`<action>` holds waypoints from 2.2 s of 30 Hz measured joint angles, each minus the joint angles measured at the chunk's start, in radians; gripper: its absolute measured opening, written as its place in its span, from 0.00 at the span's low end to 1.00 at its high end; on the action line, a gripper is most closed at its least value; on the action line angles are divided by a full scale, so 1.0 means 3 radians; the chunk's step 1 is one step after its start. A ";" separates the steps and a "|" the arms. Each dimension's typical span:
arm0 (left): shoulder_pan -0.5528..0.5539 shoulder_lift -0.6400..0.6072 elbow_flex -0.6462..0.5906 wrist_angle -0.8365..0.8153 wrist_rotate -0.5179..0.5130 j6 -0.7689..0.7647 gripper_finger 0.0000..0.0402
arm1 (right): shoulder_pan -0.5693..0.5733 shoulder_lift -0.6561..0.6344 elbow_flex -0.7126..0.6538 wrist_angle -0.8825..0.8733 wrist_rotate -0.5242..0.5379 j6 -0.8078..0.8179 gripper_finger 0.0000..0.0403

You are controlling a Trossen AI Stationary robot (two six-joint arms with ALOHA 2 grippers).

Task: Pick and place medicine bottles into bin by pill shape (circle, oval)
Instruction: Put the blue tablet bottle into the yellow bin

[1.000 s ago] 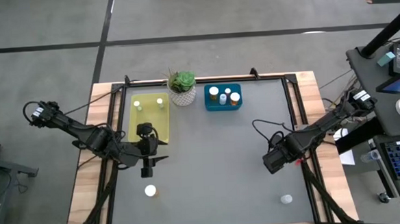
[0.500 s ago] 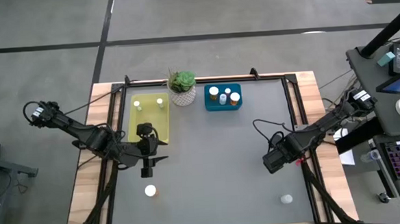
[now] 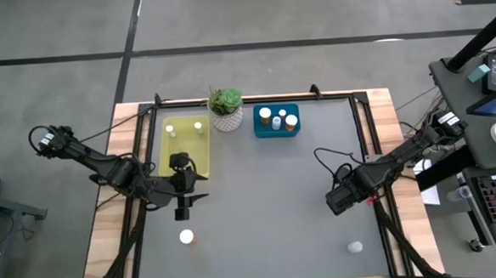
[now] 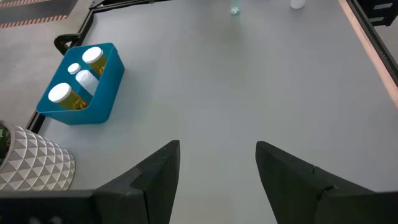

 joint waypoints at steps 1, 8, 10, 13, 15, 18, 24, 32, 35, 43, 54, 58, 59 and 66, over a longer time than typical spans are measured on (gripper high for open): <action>0.0000 0.0000 0.0000 -0.0001 0.0000 0.0000 0.49 | 0.0000 0.0000 0.0000 0.0002 0.0000 0.0000 0.25; 0.0000 0.0000 0.0000 0.0000 0.0000 0.0011 0.49 | -0.0032 0.0001 0.0089 0.0061 0.0075 -0.0005 0.29; 0.0002 0.0000 0.0000 0.0000 0.0000 0.0027 0.49 | -0.0086 0.0001 0.0175 0.0103 0.0219 -0.0070 0.29; 0.0003 0.0000 0.0000 0.0000 -0.0065 0.0038 0.49 | -0.0209 0.0001 0.0335 0.0266 0.0491 -0.0283 0.28; 0.0003 0.0000 0.0000 0.0000 -0.0090 0.0038 0.49 | -0.0318 0.0013 0.0448 0.0417 0.0648 -0.0495 0.27; 0.0003 0.0000 -0.0019 0.0005 -0.0093 0.0037 0.49 | -0.0506 0.0085 0.0640 0.0638 0.0859 -0.0941 0.27; 0.0003 0.0000 -0.0313 0.0443 -0.0106 0.0122 0.49 | -0.0860 0.0438 0.1065 0.1165 0.1159 -0.2078 0.27; 0.0062 0.0027 -0.0771 0.1080 -0.0166 0.0189 0.49 | -0.1190 0.1191 0.1732 0.1685 0.1176 -0.3372 0.27; 0.0111 0.0047 -0.0921 0.1299 -0.0164 0.0184 0.49 | -0.1275 0.1485 0.2005 0.1795 0.1173 -0.3715 0.28; 0.0312 0.0051 -0.1228 0.1648 -0.0165 0.0183 0.49 | -0.1394 0.2091 0.2755 0.1813 0.1143 -0.4351 0.28; 0.0657 0.0210 -0.1312 0.1669 -0.0164 0.0208 0.49 | -0.1422 0.2447 0.3434 0.1794 0.1053 -0.4918 0.28; 0.0740 0.0350 -0.1321 0.1738 -0.0162 0.0286 0.49 | -0.1423 0.2452 0.3485 0.1814 0.1039 -0.5033 0.28; 0.0757 0.0394 -0.1324 0.1776 -0.0163 0.0296 0.49 | -0.1429 0.2452 0.3496 0.1810 0.1023 -0.5046 0.28; 0.0791 0.0639 -0.1325 0.2142 -0.0153 0.0474 0.49 | -0.1437 0.2447 0.3543 0.1766 0.0978 -0.5148 0.28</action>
